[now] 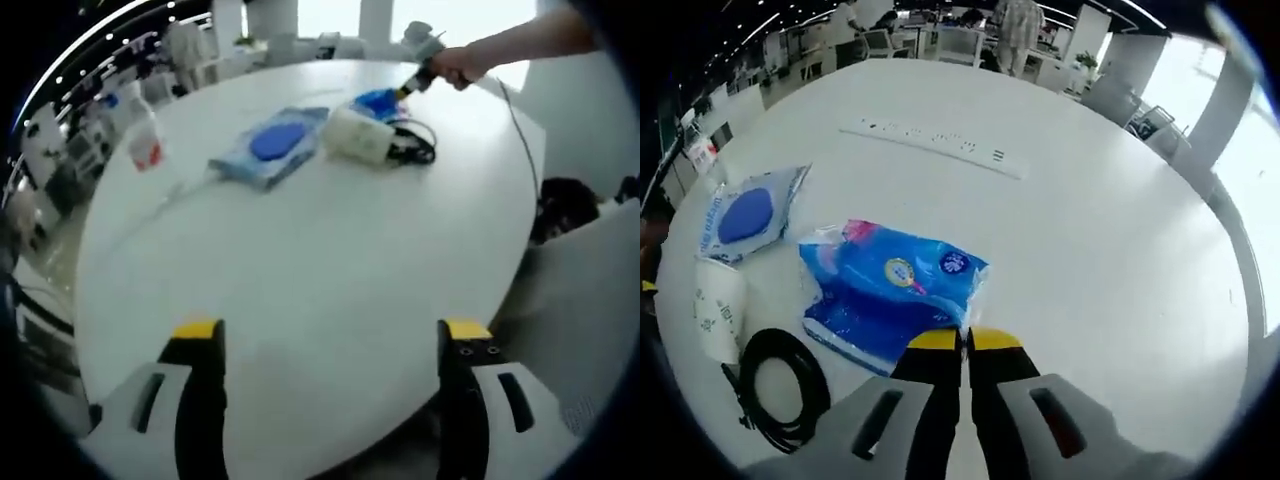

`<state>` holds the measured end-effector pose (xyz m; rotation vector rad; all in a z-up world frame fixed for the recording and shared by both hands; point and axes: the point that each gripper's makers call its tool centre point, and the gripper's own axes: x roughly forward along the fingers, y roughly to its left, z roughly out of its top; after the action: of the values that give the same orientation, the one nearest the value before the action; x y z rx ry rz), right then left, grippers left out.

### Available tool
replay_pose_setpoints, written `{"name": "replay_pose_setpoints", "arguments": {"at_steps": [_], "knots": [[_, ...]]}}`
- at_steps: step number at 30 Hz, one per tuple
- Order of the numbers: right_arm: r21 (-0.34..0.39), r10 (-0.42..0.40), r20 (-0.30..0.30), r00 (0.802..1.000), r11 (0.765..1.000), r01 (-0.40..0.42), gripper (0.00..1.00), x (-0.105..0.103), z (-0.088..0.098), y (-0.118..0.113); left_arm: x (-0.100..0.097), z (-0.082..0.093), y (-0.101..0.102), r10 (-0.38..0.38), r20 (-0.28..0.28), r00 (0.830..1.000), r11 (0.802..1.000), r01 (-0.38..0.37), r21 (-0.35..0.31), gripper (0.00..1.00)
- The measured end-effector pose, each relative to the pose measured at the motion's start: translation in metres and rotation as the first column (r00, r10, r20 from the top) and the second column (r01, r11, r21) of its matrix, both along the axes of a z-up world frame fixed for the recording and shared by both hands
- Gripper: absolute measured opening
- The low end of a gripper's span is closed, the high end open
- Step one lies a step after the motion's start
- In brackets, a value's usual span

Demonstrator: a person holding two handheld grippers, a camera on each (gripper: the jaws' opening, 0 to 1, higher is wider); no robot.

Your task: Arrange the tabletop items into an orderly group along one side of the table until the central work area is clear of visible clutter.

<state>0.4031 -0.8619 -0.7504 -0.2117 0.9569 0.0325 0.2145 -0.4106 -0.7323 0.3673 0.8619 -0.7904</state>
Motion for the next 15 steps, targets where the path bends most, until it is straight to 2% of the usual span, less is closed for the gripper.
{"name": "replay_pose_setpoints", "arguments": {"at_steps": [4, 8, 9, 11, 15], "knots": [[-0.007, 0.02, -0.008, 1.0, 1.0, -0.02, 0.01, 0.009, -0.001, 0.002, -0.001, -0.002, 0.0, -0.005, -0.005, 1.0, 1.0, 0.005, 0.008, 0.84], [-0.016, 0.029, -0.038, 0.999, 0.999, -0.029, 0.03, 0.005, -0.004, 0.005, -0.002, -0.003, 0.0, -0.011, -0.008, 1.0, 1.0, 0.011, 0.014, 0.84], [-0.029, 0.023, -0.057, 0.998, 0.999, -0.025, 0.11, 0.004, -0.005, 0.002, -0.002, -0.004, 0.0, -0.012, -0.009, 1.0, 1.0, 0.012, 0.015, 0.84], [-0.046, 0.013, -0.052, 0.999, 0.999, -0.016, 0.27, 0.009, -0.006, -0.001, -0.003, -0.004, 0.001, -0.016, -0.009, 1.0, 1.0, 0.016, 0.019, 0.84], [-0.04, -0.021, -0.027, 0.999, 0.999, 0.02, 0.3, 0.008, 0.003, -0.001, -0.003, -0.004, 0.001, -0.019, -0.011, 1.0, 1.0, 0.02, 0.019, 0.84]]}}
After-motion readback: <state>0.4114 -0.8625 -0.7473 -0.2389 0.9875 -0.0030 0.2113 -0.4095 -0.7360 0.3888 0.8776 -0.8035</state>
